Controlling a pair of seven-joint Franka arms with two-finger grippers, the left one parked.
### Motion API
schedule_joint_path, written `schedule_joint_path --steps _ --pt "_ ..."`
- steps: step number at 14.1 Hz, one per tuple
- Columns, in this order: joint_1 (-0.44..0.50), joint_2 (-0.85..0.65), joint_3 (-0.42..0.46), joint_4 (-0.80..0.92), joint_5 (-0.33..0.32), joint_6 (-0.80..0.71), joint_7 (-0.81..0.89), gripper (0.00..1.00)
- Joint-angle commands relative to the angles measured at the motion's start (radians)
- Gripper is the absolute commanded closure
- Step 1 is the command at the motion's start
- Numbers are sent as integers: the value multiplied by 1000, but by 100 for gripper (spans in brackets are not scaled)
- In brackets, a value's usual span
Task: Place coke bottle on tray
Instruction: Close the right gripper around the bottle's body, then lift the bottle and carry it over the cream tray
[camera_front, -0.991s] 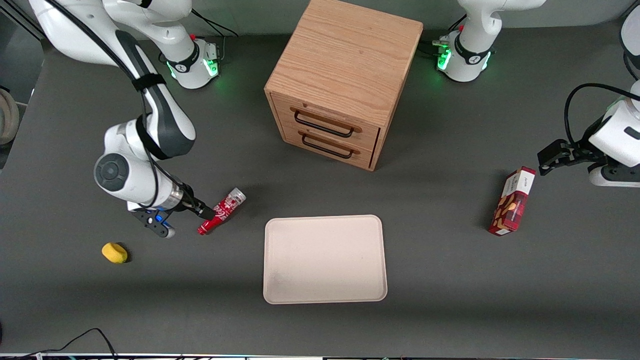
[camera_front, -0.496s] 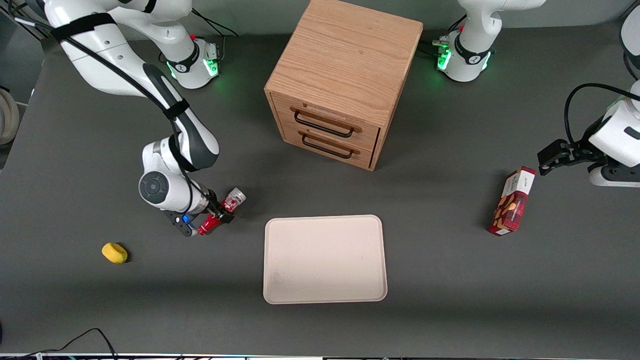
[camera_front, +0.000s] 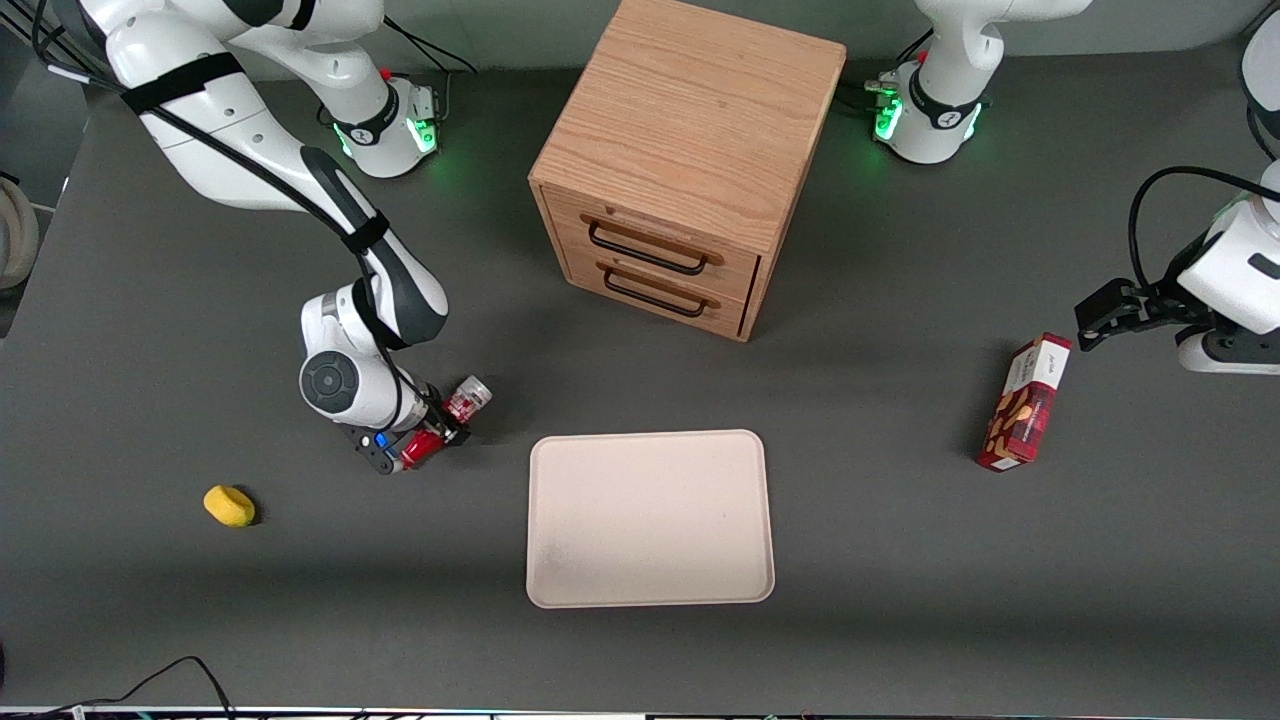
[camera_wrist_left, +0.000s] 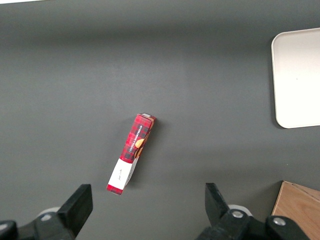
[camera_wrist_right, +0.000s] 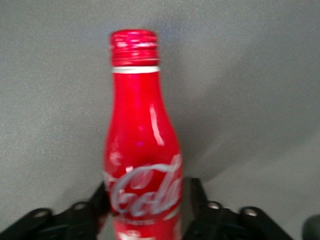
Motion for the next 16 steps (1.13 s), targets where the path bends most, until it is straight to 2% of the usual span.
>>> schedule_joint_path --steps 1,5,9,12,14,16 --pt "8 2 -4 14 -23 7 38 100" --pt "12 -38 -4 55 -25 -19 21 100" --pt "12 -36 33 309 -26 -251 -17 100" --pt "40 -21 49 466 -31 -347 -64 100" --pt "68 2 49 549 -112 -379 -220 100" --pt "79 55 53 671 -115 -427 -397 100"
